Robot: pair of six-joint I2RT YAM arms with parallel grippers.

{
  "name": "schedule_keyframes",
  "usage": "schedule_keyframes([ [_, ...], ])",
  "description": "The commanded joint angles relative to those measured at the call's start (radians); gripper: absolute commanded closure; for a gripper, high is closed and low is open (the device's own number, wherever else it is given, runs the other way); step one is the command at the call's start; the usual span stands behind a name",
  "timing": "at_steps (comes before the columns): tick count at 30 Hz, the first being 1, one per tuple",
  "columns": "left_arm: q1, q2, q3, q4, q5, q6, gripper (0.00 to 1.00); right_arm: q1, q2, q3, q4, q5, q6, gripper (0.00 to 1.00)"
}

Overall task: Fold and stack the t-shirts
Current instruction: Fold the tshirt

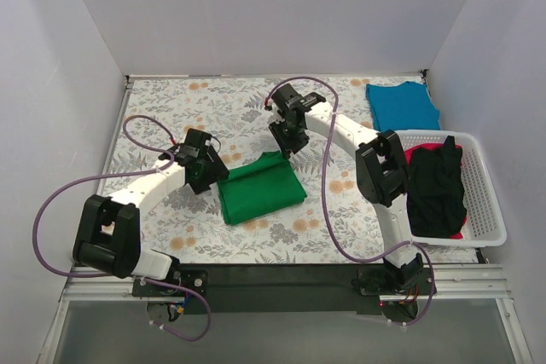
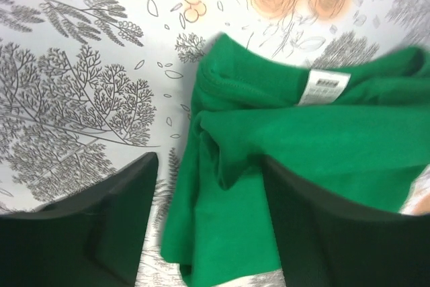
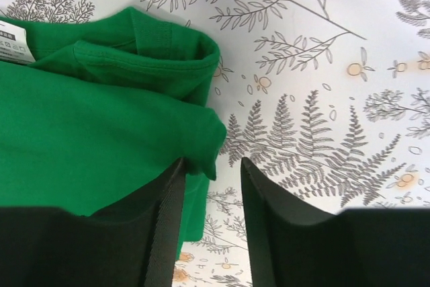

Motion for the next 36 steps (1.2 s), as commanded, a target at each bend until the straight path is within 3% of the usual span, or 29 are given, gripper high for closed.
schedule_keyframes([
  [1,0.008,-0.079,0.059,-0.022,-0.049,0.031,0.34,-0.012,-0.105,0.009,0.034,0.021,-0.002,0.54],
  [3,0.007,-0.127,0.054,-0.022,-0.041,0.047,0.28,-0.012,-0.166,-0.015,0.077,-0.017,-0.018,0.51],
  [7,-0.021,-0.25,0.023,0.003,0.024,0.08,0.27,-0.017,-0.276,-0.146,0.195,-0.176,-0.048,0.5],
  [11,-0.035,-0.281,-0.065,0.101,0.172,0.085,0.45,-0.026,-0.312,-0.259,0.329,-0.375,-0.065,0.51],
  [15,-0.035,-0.242,-0.102,0.228,0.2,0.062,0.57,-0.046,-0.254,-0.267,0.398,-0.52,-0.051,0.52],
  [22,0.043,-0.011,-0.084,0.441,0.229,0.016,0.67,-0.113,-0.073,-0.252,0.588,-0.776,0.083,0.52],
  [27,0.173,0.176,-0.115,0.571,0.369,0.01,0.68,-0.182,0.039,-0.266,0.734,-0.84,0.193,0.52],
  [33,0.244,0.36,-0.047,0.575,0.437,0.059,0.68,-0.256,0.107,-0.341,0.921,-0.889,0.34,0.52],
  [36,0.246,0.359,0.015,0.538,0.45,0.091,0.64,-0.267,0.058,-0.353,0.927,-0.893,0.354,0.52],
])
